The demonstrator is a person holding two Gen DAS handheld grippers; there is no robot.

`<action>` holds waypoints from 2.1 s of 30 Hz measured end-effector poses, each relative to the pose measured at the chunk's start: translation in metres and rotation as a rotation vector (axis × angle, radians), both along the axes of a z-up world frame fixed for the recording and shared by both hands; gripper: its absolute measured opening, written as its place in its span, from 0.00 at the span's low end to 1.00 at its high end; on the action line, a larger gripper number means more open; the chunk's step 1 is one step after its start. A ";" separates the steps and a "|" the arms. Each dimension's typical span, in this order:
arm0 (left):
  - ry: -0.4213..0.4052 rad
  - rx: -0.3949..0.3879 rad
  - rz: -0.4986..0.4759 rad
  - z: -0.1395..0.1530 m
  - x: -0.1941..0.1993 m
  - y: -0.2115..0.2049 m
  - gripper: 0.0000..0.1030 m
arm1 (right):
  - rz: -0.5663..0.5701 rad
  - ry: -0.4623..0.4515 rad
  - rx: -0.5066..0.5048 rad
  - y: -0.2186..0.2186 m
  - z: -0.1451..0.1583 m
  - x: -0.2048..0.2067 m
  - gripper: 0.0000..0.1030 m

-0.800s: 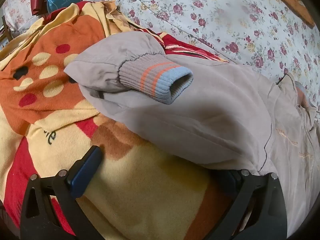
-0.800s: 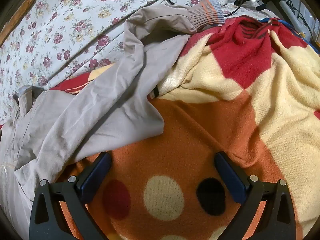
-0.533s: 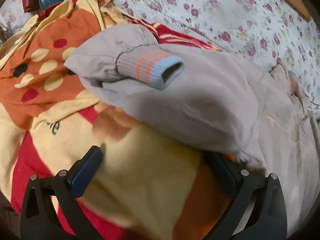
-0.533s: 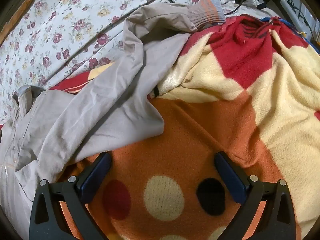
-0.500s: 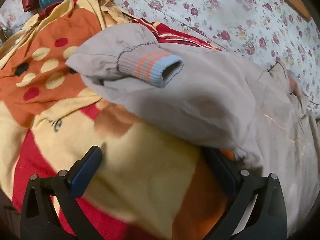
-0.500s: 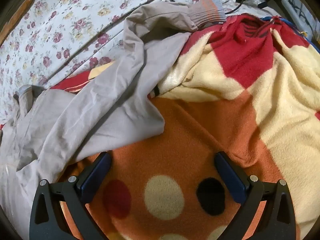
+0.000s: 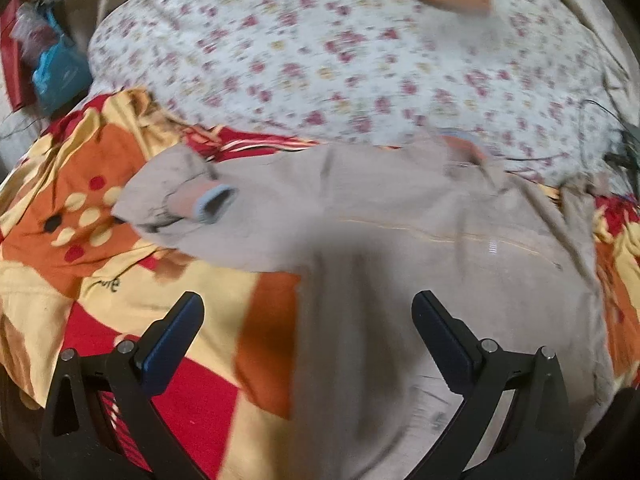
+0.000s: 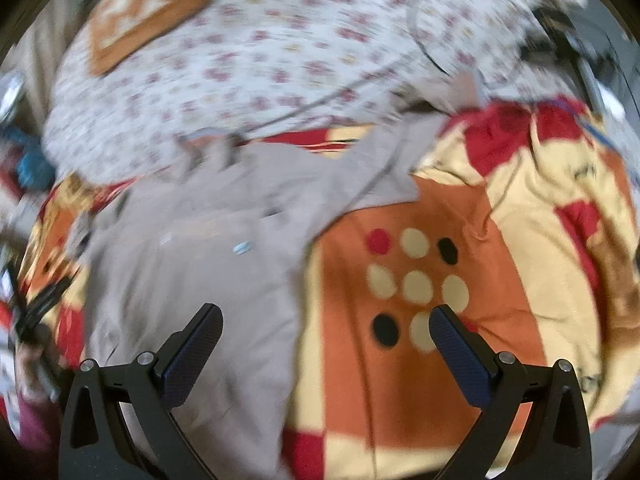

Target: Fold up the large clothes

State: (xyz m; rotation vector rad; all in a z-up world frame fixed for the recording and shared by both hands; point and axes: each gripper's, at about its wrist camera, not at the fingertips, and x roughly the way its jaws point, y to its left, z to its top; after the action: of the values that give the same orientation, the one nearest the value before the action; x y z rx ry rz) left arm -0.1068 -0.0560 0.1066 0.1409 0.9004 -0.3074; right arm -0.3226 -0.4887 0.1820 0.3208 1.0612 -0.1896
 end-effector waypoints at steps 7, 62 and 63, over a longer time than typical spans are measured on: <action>-0.014 -0.040 -0.011 0.003 -0.017 -0.026 1.00 | 0.115 -0.106 -0.025 0.074 0.025 0.002 1.00; -0.008 -0.032 0.059 -0.024 -0.004 -0.046 1.00 | 0.042 -0.119 -0.097 0.171 -0.082 0.127 1.00; -0.008 -0.030 0.060 -0.024 -0.004 -0.045 1.00 | 0.039 -0.118 -0.095 0.171 -0.082 0.127 1.00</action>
State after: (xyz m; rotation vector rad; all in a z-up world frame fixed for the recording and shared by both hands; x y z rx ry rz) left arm -0.1112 -0.1012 0.0824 0.0870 0.8905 -0.2639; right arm -0.1953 -0.3173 0.1003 0.2230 0.9382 -0.1834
